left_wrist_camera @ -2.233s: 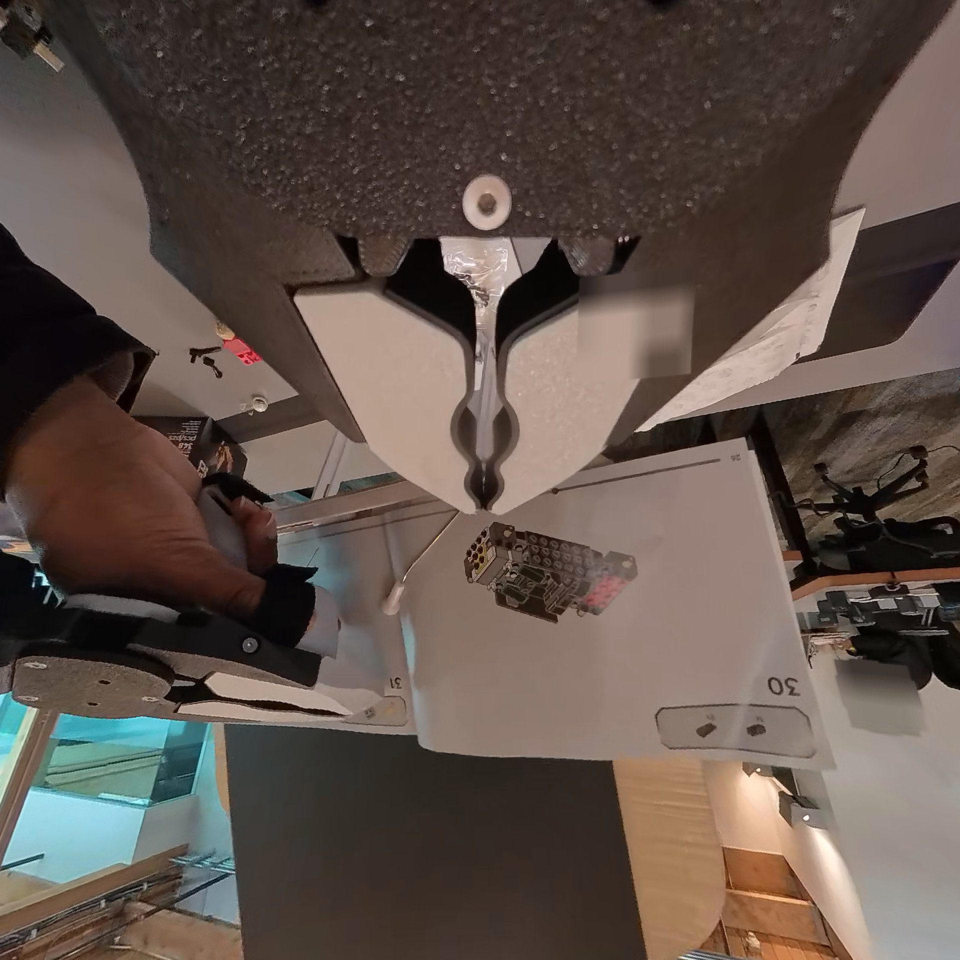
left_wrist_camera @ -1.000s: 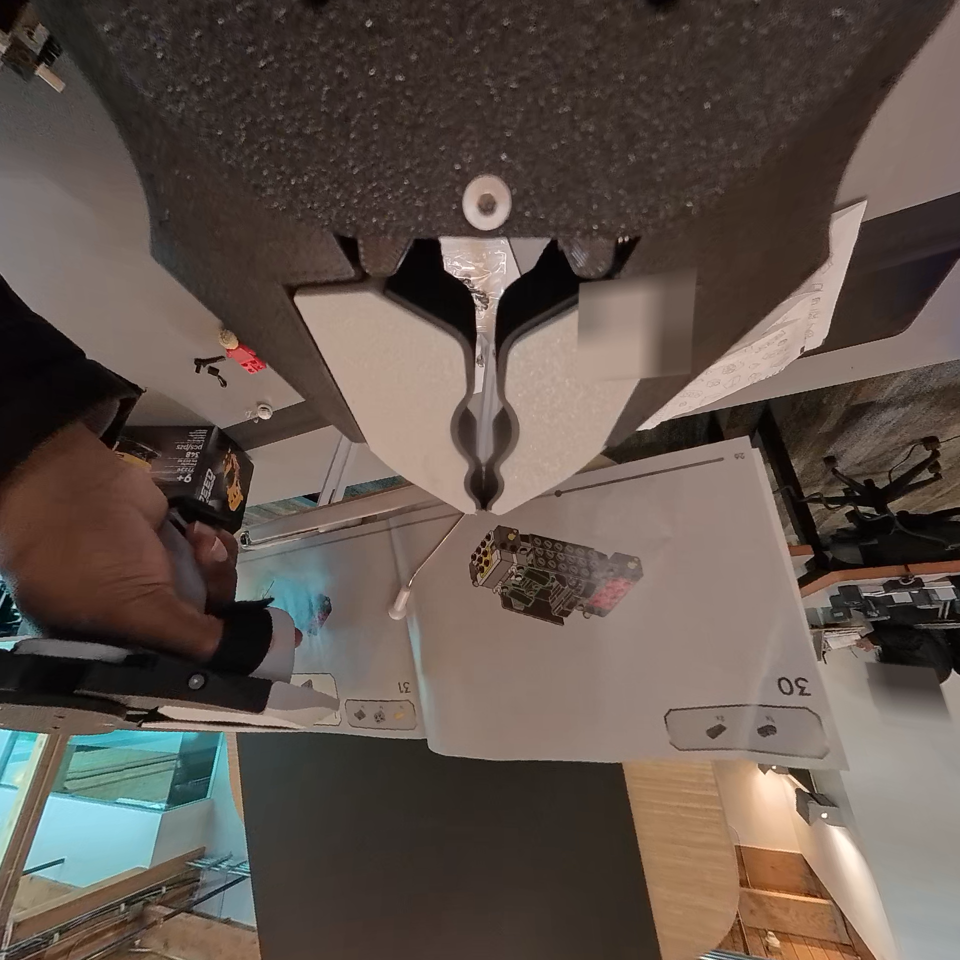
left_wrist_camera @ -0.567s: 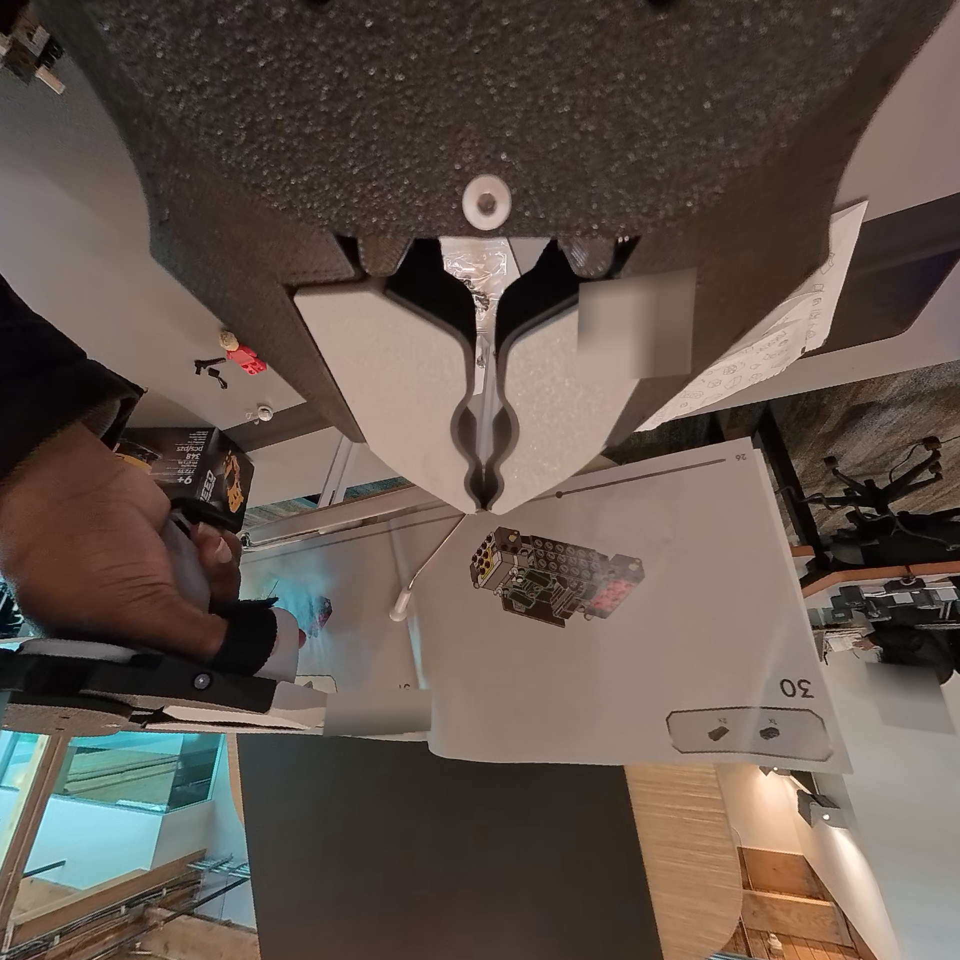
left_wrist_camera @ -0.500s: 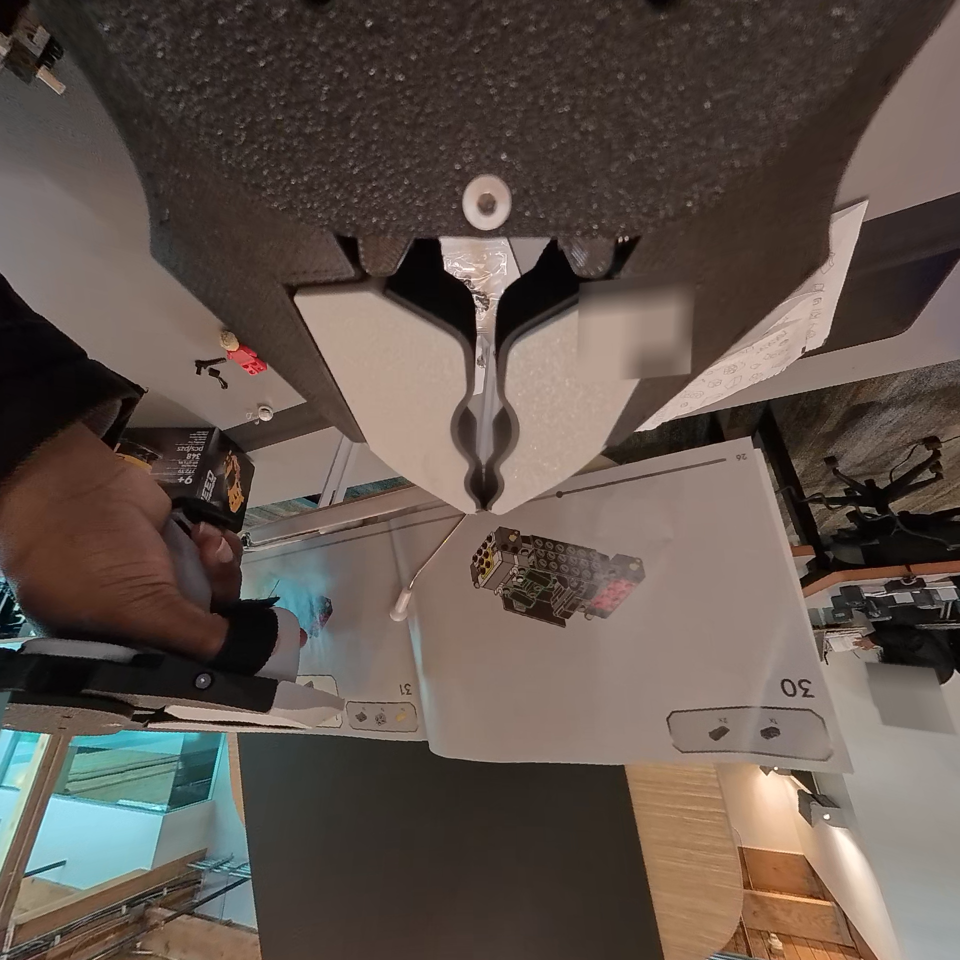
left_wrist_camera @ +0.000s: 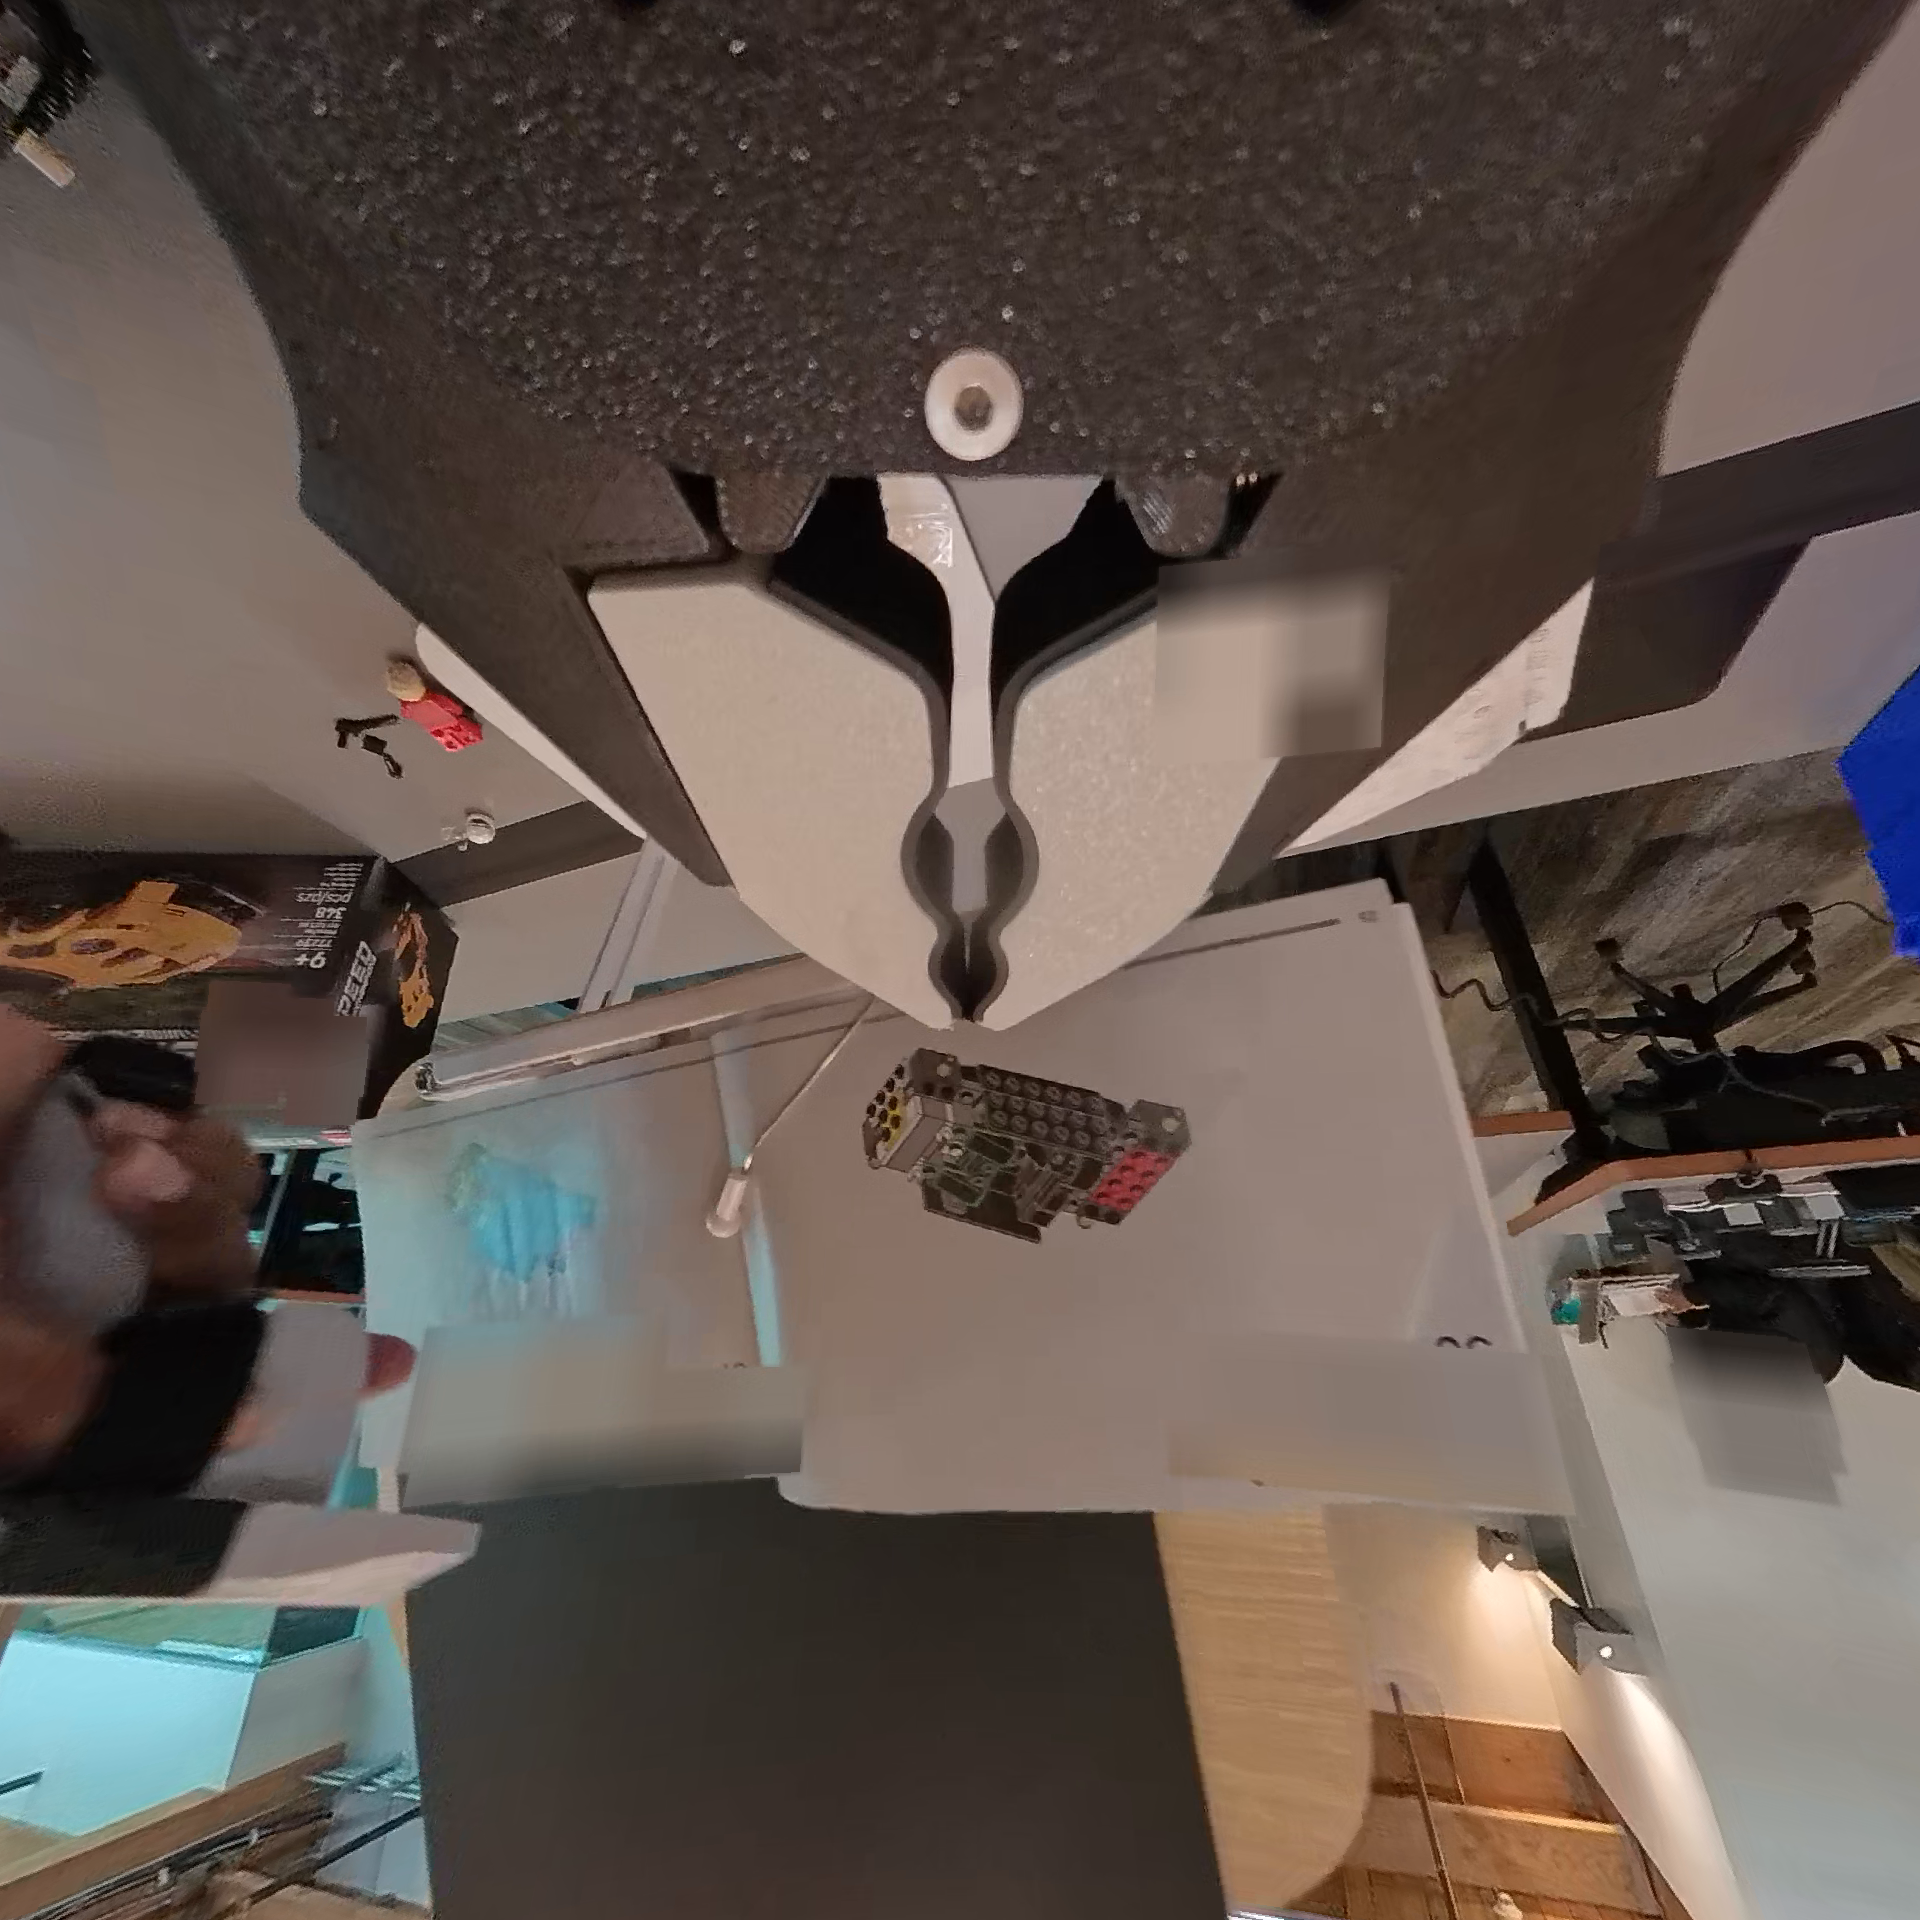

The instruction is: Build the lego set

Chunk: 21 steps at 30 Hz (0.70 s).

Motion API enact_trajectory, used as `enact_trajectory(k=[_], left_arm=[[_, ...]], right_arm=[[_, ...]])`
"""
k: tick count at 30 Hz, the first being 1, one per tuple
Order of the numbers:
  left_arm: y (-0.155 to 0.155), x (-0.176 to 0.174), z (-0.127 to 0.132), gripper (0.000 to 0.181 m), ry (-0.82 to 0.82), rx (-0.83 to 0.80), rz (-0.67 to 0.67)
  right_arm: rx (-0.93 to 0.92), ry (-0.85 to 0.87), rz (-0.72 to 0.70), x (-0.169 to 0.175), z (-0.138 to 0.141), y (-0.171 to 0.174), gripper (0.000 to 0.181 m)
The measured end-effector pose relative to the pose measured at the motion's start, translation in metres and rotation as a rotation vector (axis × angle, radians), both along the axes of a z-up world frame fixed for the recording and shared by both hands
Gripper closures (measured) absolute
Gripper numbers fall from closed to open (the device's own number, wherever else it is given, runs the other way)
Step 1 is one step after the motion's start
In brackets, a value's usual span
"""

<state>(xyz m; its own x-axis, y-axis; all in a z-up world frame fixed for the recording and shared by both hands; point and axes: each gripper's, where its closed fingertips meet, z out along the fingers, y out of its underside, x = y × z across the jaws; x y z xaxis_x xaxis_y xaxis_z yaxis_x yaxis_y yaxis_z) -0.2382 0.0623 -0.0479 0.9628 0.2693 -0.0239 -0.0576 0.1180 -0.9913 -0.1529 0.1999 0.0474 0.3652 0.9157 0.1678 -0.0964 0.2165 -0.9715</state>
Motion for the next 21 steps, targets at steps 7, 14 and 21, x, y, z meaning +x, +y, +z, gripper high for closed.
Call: enact_trajectory(k=[7,14,21], left_arm=[[-0.024,-0.011,0.034,0.181,0.029,-0.080,-0.064],[-0.075,0.011,0.019,0.181,0.054,-0.411,-0.256],[-0.122,0.023,-0.103,0.169,-0.049,-0.688,-0.194]], right_arm=[[-0.113,-0.148,0.084,0.061,-0.064,-0.038,0.181],[-0.262,-0.211,0.133,0.144,-0.136,-0.077,0.181],[-0.295,-0.198,0.182,0.159,-0.164,-0.092,0.181]])
